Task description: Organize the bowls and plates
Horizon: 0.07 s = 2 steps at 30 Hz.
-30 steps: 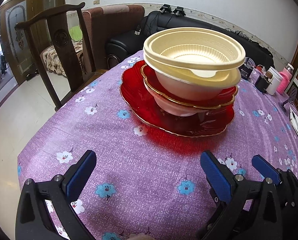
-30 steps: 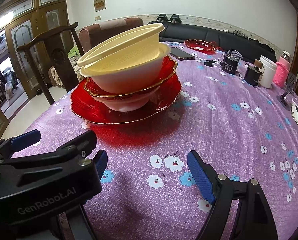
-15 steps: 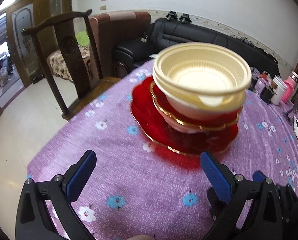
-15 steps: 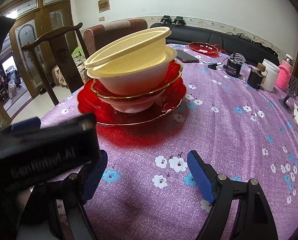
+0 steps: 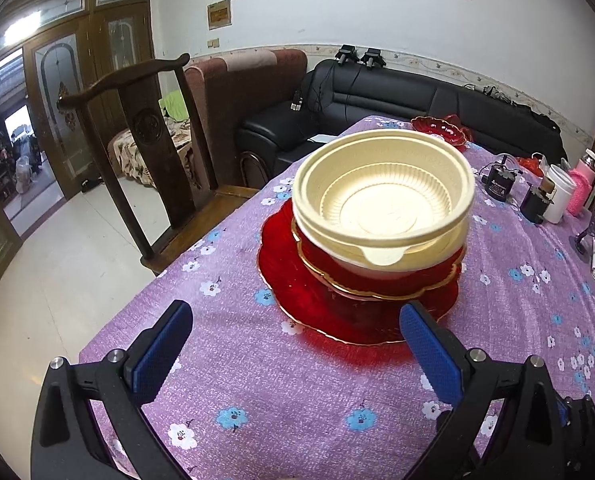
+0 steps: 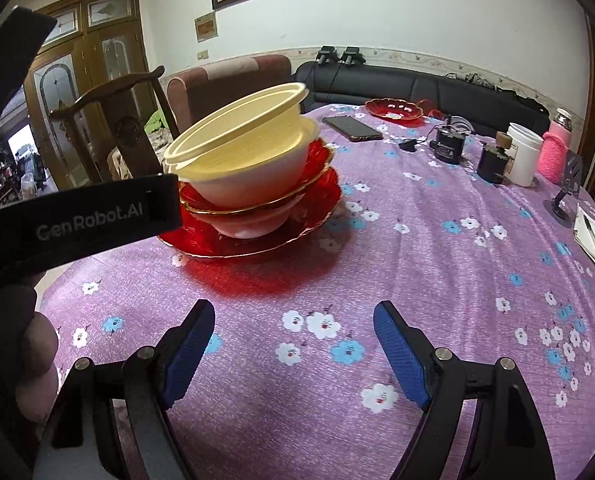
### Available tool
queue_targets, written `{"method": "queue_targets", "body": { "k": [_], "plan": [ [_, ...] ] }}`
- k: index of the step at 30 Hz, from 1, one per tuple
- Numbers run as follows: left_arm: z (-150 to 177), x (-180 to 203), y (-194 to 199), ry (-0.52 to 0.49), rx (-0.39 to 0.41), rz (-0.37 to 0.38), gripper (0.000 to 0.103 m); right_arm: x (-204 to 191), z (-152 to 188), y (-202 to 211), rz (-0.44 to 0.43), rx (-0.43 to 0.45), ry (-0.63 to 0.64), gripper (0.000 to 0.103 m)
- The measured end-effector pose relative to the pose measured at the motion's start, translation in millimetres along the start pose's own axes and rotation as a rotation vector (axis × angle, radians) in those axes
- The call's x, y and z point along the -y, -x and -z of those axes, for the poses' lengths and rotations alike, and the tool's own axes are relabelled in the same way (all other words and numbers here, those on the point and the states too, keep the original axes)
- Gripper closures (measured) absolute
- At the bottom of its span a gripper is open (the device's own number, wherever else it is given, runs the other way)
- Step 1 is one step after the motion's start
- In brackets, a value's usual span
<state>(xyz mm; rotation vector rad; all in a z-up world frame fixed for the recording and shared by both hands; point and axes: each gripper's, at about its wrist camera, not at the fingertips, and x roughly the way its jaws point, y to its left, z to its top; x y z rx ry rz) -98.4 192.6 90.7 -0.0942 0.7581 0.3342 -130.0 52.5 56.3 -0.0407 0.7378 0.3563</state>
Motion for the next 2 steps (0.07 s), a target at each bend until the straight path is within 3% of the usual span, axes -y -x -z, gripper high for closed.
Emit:
{"method": "queue_targets", "body": {
  "k": [2],
  "plan": [
    [0.7,6.0,1.5,-0.008,-0.004,0.004,0.000,7.6,1.1,3.6,0.006,0.007,-0.012,0.017]
  ]
}}
